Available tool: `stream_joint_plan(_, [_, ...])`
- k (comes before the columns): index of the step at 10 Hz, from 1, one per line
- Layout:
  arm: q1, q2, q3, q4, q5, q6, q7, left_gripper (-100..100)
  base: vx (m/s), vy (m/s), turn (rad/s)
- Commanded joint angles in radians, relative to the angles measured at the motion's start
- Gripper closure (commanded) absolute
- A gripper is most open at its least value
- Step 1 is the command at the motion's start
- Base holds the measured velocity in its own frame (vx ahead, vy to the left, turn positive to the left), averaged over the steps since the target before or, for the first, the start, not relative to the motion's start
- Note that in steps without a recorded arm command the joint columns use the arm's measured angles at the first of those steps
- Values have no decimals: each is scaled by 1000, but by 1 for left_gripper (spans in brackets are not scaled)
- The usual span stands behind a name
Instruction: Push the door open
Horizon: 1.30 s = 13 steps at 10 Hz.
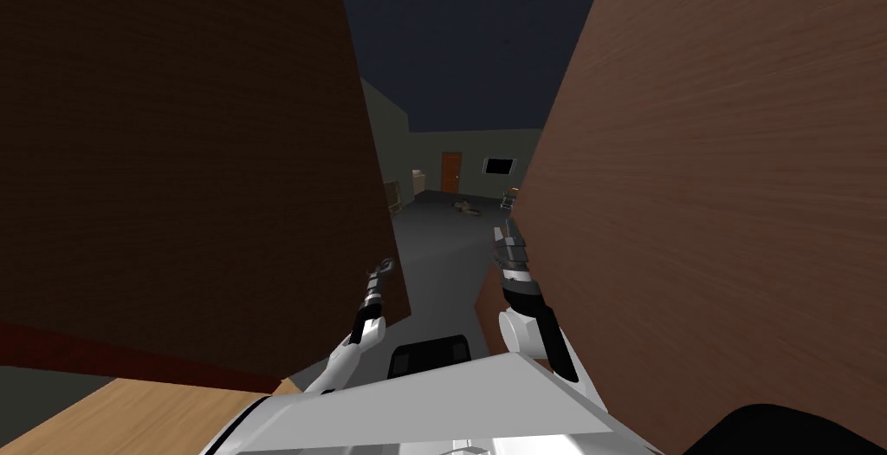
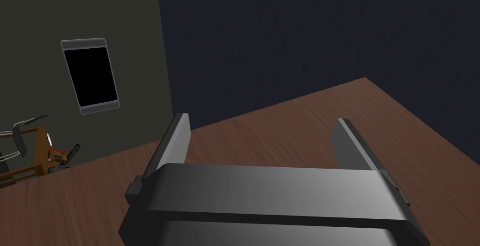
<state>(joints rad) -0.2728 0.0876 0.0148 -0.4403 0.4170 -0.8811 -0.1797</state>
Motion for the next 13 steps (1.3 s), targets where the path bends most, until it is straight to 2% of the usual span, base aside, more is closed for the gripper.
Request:
stream_joint_plan(1, [-10, -10, 16, 5, 11, -10, -22, 100, 184, -11, 86])
stream_joint_plan(5, [-19, -42, 45, 11, 32, -19, -68, 100, 170, -19, 78])
stream_joint_plan(6, [-21, -33, 42, 29, 30, -23, -56, 100, 81, 1, 28])
stream_joint_plan(7, [-23, -23, 56, 32, 44, -29, -64, 100, 133, -10, 22])
stream_joint_plan(9, [-23, -23, 56, 32, 44, -29, -64, 100, 116, -12, 30])
stream_joint_plan(10, [-24, -15, 72, 34, 61, -33, -73, 100, 139, -1, 13])
stream_joint_plan(12, [-24, -15, 72, 34, 61, -33, -73, 100, 115, -4, 22])
stream_joint_plan(13, [-25, -8, 90, 36, 80, -38, -84, 100, 158, -26, 22])
